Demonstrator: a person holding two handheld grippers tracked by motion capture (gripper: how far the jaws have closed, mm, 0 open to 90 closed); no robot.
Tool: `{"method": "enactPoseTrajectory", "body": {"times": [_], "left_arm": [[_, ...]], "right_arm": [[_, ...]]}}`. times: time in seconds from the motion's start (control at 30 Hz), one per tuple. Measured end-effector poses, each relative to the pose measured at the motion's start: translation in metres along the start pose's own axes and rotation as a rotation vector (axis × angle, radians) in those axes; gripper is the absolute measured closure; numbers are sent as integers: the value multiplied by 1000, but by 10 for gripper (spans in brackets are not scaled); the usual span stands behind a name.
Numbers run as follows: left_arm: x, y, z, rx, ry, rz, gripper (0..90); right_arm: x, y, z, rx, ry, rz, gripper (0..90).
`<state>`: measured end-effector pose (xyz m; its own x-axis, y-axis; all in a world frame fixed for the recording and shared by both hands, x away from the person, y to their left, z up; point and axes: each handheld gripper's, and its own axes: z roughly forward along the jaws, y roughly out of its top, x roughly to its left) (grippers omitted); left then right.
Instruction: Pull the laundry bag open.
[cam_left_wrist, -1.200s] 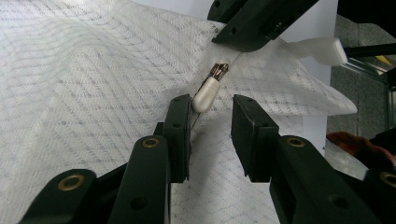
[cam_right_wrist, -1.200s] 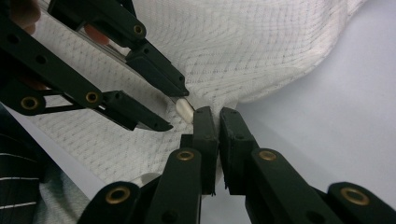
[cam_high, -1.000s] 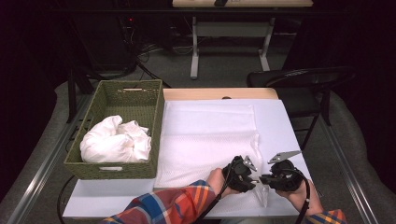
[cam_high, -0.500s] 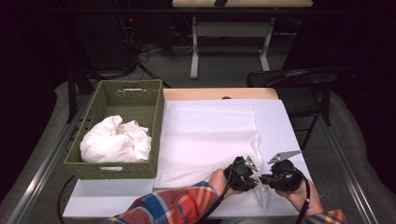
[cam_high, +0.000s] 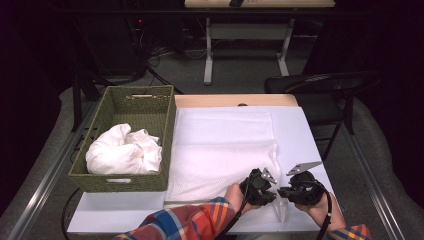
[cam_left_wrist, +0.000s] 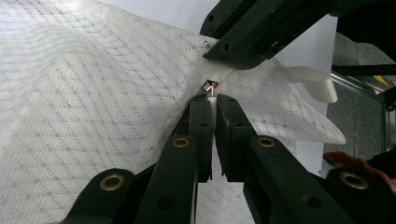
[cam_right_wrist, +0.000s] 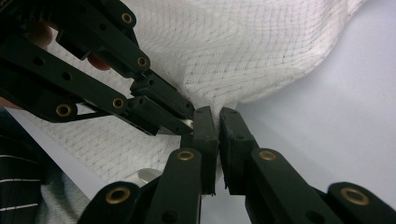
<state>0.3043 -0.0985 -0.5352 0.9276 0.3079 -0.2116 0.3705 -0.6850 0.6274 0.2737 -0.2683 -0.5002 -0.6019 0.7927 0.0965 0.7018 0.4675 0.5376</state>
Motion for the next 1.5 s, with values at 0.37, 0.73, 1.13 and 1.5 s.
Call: {"method": "enactPoseTrajectory", "body": {"times": [0.37, 0.73, 1.13, 1.5], "left_arm": [[0, -1, 0, 11, 10, -21, 856], [2, -3, -2, 15, 8, -35, 857], [2, -3, -4, 26, 10, -28, 857], [5, -7, -7, 41, 20, -33, 858]], "right_arm": [[0, 0, 1, 5, -8, -12, 863], [-1, 0, 1, 12, -17, -8, 863], [0, 0, 1, 18, -15, -4, 863], [-1, 0, 2, 22, -24, -5, 864]]}}
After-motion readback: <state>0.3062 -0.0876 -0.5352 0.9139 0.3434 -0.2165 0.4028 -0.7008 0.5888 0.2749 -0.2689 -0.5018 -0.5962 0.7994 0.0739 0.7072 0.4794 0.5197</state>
